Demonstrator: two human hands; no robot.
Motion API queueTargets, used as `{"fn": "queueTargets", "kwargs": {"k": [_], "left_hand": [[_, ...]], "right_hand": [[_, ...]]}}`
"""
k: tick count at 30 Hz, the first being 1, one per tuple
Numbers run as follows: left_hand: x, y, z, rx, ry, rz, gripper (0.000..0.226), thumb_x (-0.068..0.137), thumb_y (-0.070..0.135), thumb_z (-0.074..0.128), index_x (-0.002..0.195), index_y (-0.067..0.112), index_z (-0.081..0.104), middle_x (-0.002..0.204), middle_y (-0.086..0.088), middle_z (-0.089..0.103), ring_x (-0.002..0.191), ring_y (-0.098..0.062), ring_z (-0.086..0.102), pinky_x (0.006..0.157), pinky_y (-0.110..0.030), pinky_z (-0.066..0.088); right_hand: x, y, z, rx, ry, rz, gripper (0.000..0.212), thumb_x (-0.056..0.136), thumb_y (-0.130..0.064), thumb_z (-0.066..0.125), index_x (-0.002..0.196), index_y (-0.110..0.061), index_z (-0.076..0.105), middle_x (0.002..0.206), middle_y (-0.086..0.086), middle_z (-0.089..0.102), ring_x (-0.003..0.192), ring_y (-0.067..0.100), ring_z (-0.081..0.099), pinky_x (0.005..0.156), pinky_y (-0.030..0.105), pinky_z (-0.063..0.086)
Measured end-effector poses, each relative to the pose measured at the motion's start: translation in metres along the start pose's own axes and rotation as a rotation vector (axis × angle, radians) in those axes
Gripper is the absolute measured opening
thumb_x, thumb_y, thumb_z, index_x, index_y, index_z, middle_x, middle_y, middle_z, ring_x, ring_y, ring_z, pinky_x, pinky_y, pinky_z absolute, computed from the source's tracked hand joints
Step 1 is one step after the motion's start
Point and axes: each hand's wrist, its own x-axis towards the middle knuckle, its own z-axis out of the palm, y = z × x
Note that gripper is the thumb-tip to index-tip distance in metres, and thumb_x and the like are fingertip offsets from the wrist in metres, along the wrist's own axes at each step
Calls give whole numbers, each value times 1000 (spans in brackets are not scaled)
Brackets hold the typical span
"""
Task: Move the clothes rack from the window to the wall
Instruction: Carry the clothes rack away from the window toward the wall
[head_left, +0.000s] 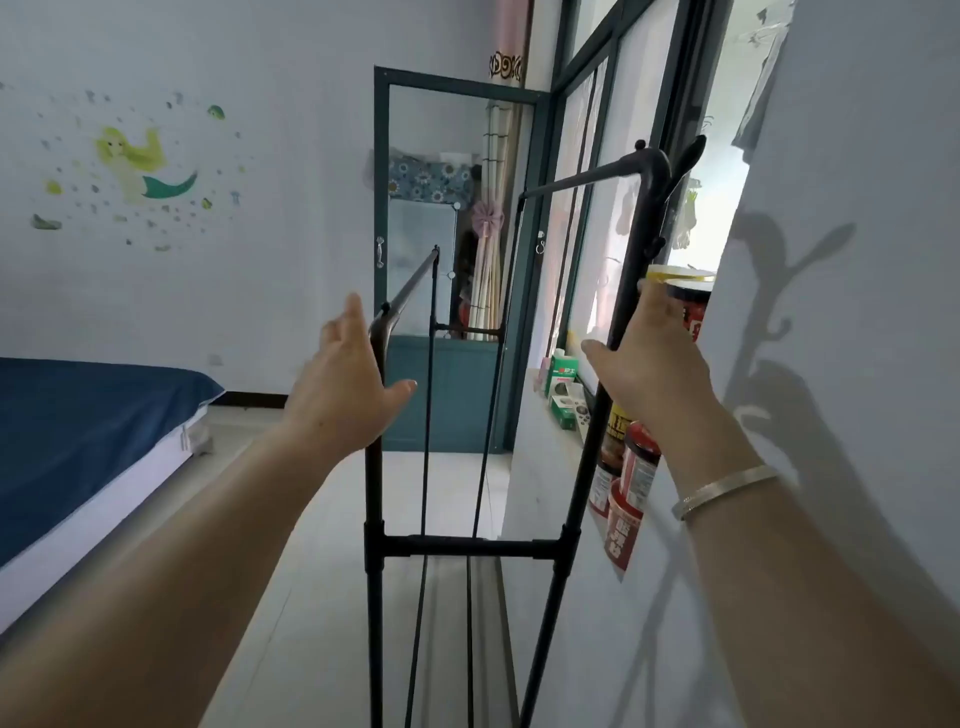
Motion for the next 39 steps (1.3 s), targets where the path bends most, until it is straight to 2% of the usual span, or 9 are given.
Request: {"fn": "queueTargets", "kwargs": {"k": [3, 6, 9, 12, 16, 21, 25, 30, 39], "left_hand": [[3, -6, 5, -132, 34, -104, 100, 84, 33, 72, 150, 14, 0, 132, -19, 54, 109, -38, 58, 87, -48, 49], [5, -16, 13, -314, 9, -267, 83, 83, 33, 72, 146, 14, 22, 114, -8, 57, 96, -29, 60, 69, -34, 47], [9, -24, 25, -427, -75, -324, 28, 84, 30, 72, 100, 15, 54, 86, -4, 61, 76, -20, 59, 56, -27, 43], [14, -31, 45, -655, -135, -399, 17, 86, 23, 69, 84, 8, 60, 80, -10, 65, 79, -25, 62, 70, -30, 48], [18, -34, 58, -948, -115, -526, 16, 87, 25, 68, 88, 8, 66, 76, -6, 74, 77, -21, 70, 72, -30, 47], [22, -39, 60, -1095, -88, -498, 16, 82, 22, 69, 73, 9, 66, 58, -3, 68, 58, -16, 66, 63, -30, 47], [22, -39, 65, -1131, 52, -451, 22, 78, 14, 67, 60, 15, 54, 46, 5, 47, 43, -10, 42, 49, -24, 37], [22, -34, 77, -1174, 183, -429, 26, 81, 10, 65, 59, 17, 51, 43, 9, 42, 39, -6, 35, 44, -21, 32], [29, -41, 77, -1185, 284, -403, 25, 81, 10, 64, 62, 15, 50, 44, 9, 42, 40, -7, 35, 46, -22, 34]], "right_hand": [[7, 3, 5, 79, 2, 41, 78, 89, -28, 66, 147, -12, 16, 153, 15, 32, 134, 37, 39, 100, 49, 40], [13, 6, 12, 215, 7, 97, 70, 91, -23, 64, 144, -11, 20, 148, 15, 39, 129, 36, 45, 96, 44, 42], [21, 7, 23, 334, -22, 185, 60, 94, -20, 59, 141, -6, 24, 133, 14, 48, 109, 29, 51, 83, 35, 39], [30, 10, 37, 501, 4, 289, 46, 94, -18, 57, 134, -5, 38, 114, 12, 56, 95, 25, 56, 78, 34, 46], [38, 18, 52, 847, 20, 498, 17, 93, -21, 58, 101, -6, 61, 75, 8, 67, 54, 11, 62, 41, 12, 45], [39, 23, 73, 1027, -5, 647, 33, 87, -29, 64, 61, -12, 52, 38, -6, 50, 28, 5, 44, 34, 12, 35], [38, 16, 87, 1031, 216, 625, 20, 79, -27, 66, 68, -18, 51, 42, -8, 51, 38, 5, 45, 40, 22, 34], [37, 14, 93, 982, 335, 548, 18, 77, -24, 64, 63, -23, 54, 45, -34, 54, 45, 1, 58, 35, 12, 35], [56, 8, 110, 985, 357, 492, 20, 70, -31, 63, 54, -22, 54, 40, -21, 55, 42, 5, 57, 48, 28, 40]]}}
